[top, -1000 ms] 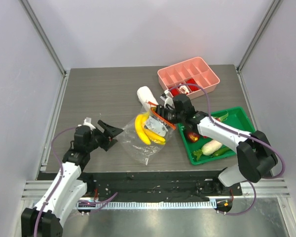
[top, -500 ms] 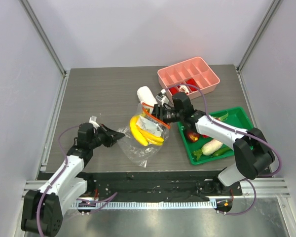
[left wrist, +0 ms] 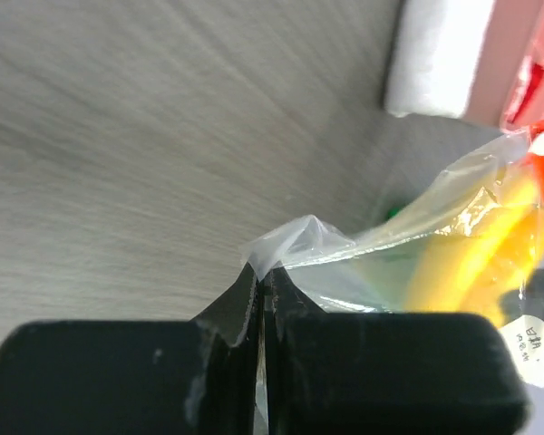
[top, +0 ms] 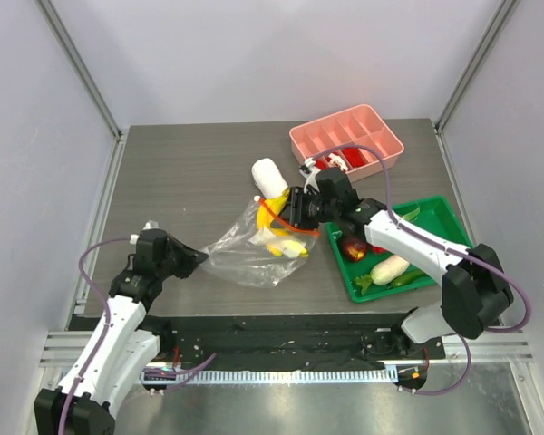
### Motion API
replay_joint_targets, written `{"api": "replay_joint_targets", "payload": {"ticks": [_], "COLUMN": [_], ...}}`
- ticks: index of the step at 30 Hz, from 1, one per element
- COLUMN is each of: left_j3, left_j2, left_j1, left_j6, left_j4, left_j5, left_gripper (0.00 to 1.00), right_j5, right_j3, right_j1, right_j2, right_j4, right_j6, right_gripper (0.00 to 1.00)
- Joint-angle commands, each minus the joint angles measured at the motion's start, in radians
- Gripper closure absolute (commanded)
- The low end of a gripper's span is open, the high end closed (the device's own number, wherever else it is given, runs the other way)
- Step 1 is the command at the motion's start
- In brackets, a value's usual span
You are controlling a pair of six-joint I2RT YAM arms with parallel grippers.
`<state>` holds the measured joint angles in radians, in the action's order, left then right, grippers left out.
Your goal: Open the zip-top bag and remove the fake food
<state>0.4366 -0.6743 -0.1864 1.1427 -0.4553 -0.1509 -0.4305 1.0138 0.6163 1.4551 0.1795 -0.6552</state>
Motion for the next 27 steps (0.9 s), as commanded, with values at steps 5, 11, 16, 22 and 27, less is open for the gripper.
{"api": "replay_joint_targets", "payload": {"ticks": [5,11,16,22,27], "left_j3": [0.033,0.051,0.171,0.284,0.370], "left_j2": [-0.004,-0.054,-0.201,-0.274,-0.355], "left_j1": [0.005,0.005,0.007,0.007,0.011], "left_j6": [-0.055,-0.150,-0.299,-0.428,-0.558], "left_j4": [-0.137,-0.105,-0.124,-0.111,-0.092], "left_j5": [0.145,0.185,0.255,0.326,0.350], "left_gripper": [1.00,1.00,1.00,1.00,1.00], "right_j5": [0.360,0.414,0.535,0.544,0.544], "right_j3": [-0.029,0.076,0.226,0.281,0.339], "right_j1": [-0.003,-0.007,-0.056,-0.185,-0.294], "right_j2": [-0.113,-0.059,-0.025,-0.068,-0.084], "right_j4": [-0.033,0.000,0.165,0.258,0.512], "right_j6": [0.039,0.005,0.042,0.052,0.026], "right_gripper": [0.99,0.99,0.99,0.99,0.99]}}
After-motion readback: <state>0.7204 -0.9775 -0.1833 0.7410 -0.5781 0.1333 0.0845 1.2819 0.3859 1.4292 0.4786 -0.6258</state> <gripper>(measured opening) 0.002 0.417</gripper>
